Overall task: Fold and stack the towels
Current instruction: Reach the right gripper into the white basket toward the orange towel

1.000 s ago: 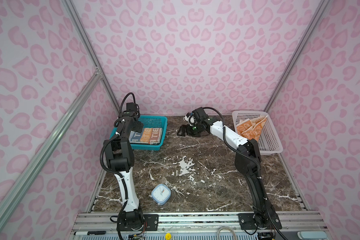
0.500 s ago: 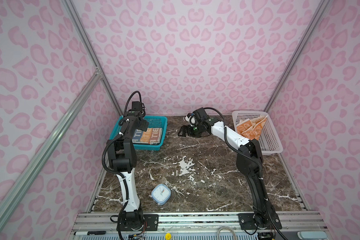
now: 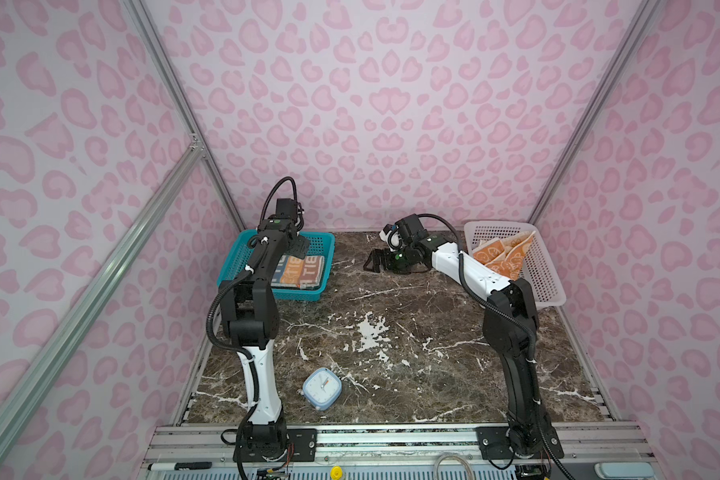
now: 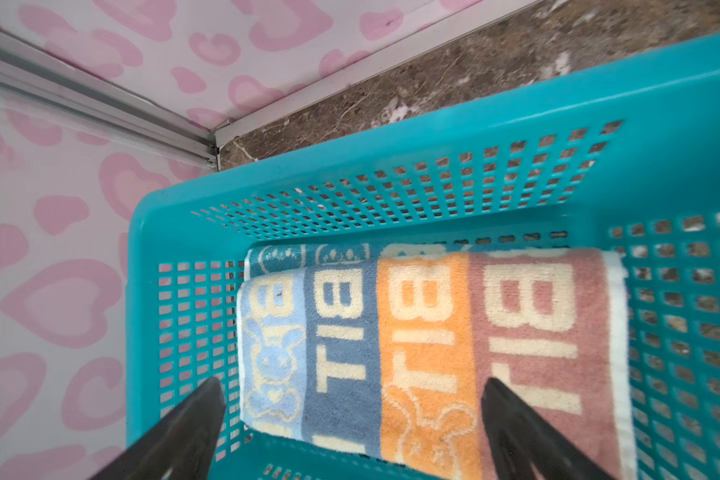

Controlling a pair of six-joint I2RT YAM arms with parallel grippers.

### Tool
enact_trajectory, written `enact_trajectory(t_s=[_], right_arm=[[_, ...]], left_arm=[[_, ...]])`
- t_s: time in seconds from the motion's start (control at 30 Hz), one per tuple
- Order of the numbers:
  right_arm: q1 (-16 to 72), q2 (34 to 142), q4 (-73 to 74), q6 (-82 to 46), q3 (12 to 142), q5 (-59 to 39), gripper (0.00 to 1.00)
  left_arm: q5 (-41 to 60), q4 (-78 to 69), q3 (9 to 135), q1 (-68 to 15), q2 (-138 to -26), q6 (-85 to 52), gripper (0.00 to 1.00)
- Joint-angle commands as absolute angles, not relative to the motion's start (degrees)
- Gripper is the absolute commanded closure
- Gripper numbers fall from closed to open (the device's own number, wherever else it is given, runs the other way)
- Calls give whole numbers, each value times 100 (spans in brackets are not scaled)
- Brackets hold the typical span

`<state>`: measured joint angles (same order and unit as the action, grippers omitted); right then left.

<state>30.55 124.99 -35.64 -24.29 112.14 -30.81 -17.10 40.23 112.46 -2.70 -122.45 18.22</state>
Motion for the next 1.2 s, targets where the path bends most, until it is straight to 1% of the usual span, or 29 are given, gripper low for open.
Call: enact_trajectory(t_s=[0.0,0.43,0.73,0.93,1.07,1.17], right_arm=[[3000,12394,-3374,-2362,11030,-3006,2],[2720,11778,-3075,-2364,10223,-2891,2],[2239,11027,-2998,-2277,9494,-2549,2],[1765,10428,-3059,-2213,9023,-2021,2],[1312,9954,-3102,-2294,8695,-1453,2],[811,9703,-3205,-2560,8468,-931,2]], left_arm=[[-1631,3883,11362,-398,-12058,1810,2],[-1783,3990,11777,-1130,-12215,1960,2],[-1848,4065,12095,-1731,-12488,2021,2],[-1896,4121,12392,-2256,-12703,2090,2],[-1906,4119,12645,-2634,-12851,2153,2],[-1889,4119,12823,-2867,-12956,2179,2]])
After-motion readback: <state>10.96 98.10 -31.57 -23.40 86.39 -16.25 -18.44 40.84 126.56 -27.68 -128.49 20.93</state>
